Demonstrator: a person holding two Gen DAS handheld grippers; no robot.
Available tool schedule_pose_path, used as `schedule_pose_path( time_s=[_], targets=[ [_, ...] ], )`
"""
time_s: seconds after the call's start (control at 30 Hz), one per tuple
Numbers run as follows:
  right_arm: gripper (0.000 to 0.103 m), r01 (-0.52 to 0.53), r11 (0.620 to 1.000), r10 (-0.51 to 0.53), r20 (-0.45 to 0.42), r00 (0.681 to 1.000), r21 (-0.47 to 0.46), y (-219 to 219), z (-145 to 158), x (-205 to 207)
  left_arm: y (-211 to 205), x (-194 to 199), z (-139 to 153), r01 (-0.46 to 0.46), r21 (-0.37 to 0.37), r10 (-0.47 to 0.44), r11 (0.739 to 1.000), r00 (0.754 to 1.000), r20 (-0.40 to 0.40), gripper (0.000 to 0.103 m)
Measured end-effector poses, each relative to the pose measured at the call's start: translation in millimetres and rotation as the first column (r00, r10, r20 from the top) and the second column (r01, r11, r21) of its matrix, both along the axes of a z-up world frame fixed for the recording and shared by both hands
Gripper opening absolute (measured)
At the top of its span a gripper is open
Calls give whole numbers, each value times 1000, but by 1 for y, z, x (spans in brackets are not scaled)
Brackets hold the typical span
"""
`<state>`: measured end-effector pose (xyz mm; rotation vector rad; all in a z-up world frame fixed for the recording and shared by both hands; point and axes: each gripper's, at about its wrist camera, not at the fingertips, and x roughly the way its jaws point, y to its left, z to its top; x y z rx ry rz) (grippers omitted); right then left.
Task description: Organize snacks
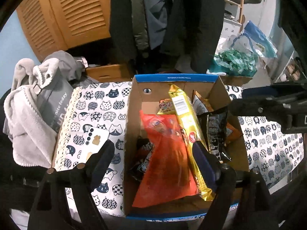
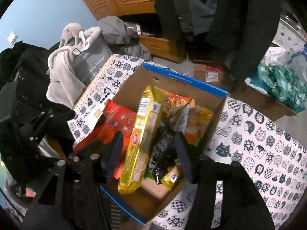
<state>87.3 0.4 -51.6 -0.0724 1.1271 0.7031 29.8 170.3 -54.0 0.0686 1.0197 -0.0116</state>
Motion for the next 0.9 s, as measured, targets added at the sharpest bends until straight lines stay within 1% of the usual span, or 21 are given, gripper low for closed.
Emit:
schedule_pose_path(
  time_s=[0.13, 0.17, 0.2, 0.23, 0.3, 0.37, 0.57, 0.6, 0.67, 0.83, 0.9],
  targets=[
    [71, 16, 999, -15, 44, 999, -35, -12, 4, -9, 0, -7, 10, -10, -28, 11, 1000, 1000, 22, 85],
    [72, 23, 998, -19, 74, 997, -56, -19, 7, -15, -2, -9, 14, -11, -35, 12, 999, 1000, 27, 85],
    [75, 23, 998, -19, 74, 997, -56, -19, 7, -15, -4, -11, 17, -11, -38, 12, 999, 999, 34, 85],
    [76, 28, 997, -22, 92, 996, -66, -22, 10, -19, -6, -13, 20, -11, -37, 13, 999, 999, 41, 86],
    [76, 37, 997, -28, 130, 991, -69, -33, 21, -29, -11, -18, 28, -13, -27, 14, 1000, 998, 63, 88],
    [76, 40, 997, -31, 136, 990, -64, -35, 23, -31, -16, -23, 34, -13, -18, 14, 1000, 997, 80, 88],
    [77, 65, 998, -59, 185, 981, -24, -55, 43, -48, -28, -37, 46, -18, -5, 19, 1000, 993, 115, 89],
    [77, 69, 997, -64, 194, 979, -17, -60, 46, -52, -30, -39, 48, -22, 2, 22, 1000, 992, 123, 89],
    [77, 70, 998, -68, 199, 978, -4, -67, 50, -57, -35, -43, 52, -29, 26, 26, 999, 991, 132, 95],
    [77, 82, 997, -83, 232, 969, 15, -85, 62, -68, -52, -57, 62, -23, 67, 12, 997, 987, 158, 95],
    [77, 86, 996, -87, 242, 966, 17, -89, 63, -71, -58, -63, 65, -21, 76, 8, 997, 986, 165, 98]
  ],
)
